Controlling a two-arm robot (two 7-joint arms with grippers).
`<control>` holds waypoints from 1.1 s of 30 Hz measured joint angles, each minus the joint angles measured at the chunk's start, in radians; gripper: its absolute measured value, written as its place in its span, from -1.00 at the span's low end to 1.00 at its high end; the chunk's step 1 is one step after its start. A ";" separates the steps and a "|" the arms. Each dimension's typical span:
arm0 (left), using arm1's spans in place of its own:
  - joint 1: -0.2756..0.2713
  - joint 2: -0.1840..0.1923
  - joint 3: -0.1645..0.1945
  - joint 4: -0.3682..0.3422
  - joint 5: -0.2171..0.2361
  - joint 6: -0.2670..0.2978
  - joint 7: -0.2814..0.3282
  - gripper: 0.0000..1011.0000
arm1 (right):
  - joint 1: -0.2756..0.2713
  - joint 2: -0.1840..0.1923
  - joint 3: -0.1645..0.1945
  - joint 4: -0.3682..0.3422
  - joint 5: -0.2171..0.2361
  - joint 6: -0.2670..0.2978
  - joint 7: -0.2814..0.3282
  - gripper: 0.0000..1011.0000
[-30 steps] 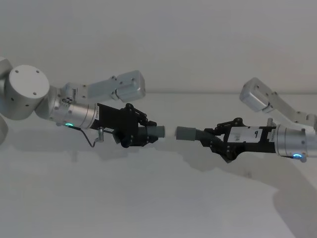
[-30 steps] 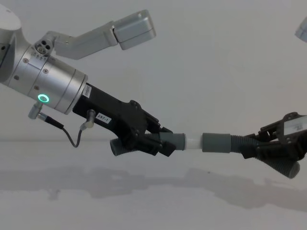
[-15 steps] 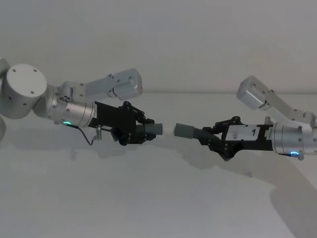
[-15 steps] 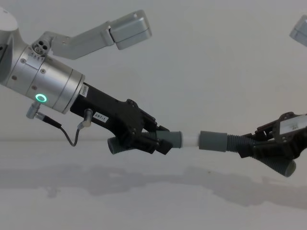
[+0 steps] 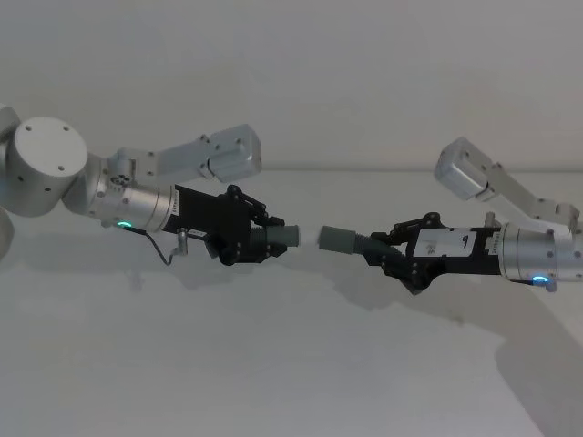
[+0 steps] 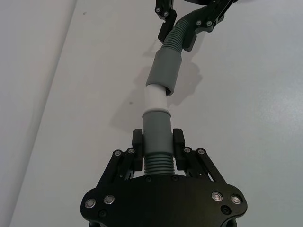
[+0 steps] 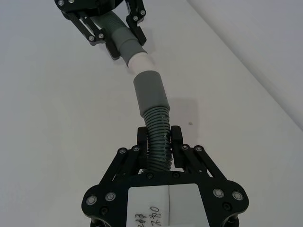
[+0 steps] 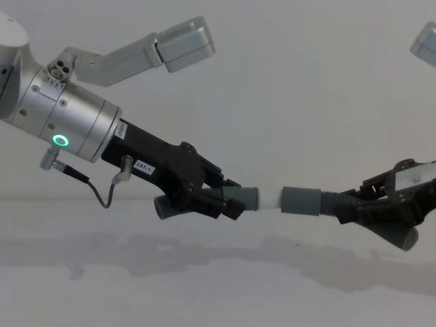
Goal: Use both hands to pick up one end of the pipe from the table, align the ends, and insert them.
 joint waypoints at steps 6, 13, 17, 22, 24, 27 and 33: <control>-0.006 -0.004 0.005 0.011 -0.007 -0.012 -0.009 -0.28 | 0.002 0.000 -0.002 0.003 0.006 -0.009 0.006 -0.44; -0.007 -0.004 0.009 0.011 -0.019 -0.021 -0.020 -0.28 | 0.003 -0.001 -0.004 0.005 0.010 -0.014 0.009 -0.44; -0.007 0.000 0.011 0.006 -0.025 -0.023 -0.023 -0.28 | 0.004 -0.001 -0.005 0.005 0.012 -0.017 0.011 -0.44; -0.006 0.006 0.014 -0.004 -0.030 -0.023 -0.025 -0.28 | 0.004 -0.001 -0.006 0.005 0.015 -0.020 0.014 -0.44; -0.005 0.008 0.015 -0.008 -0.032 -0.023 -0.025 -0.28 | 0.004 -0.001 -0.007 0.005 0.015 -0.021 0.015 -0.44; -0.004 0.010 0.016 -0.012 -0.034 -0.023 -0.025 -0.28 | 0.003 0.000 -0.007 0.004 0.017 -0.024 0.016 -0.44; -0.003 0.013 0.018 -0.017 -0.036 -0.023 -0.024 -0.28 | 0.002 0.001 -0.008 0.002 0.019 -0.025 0.018 -0.44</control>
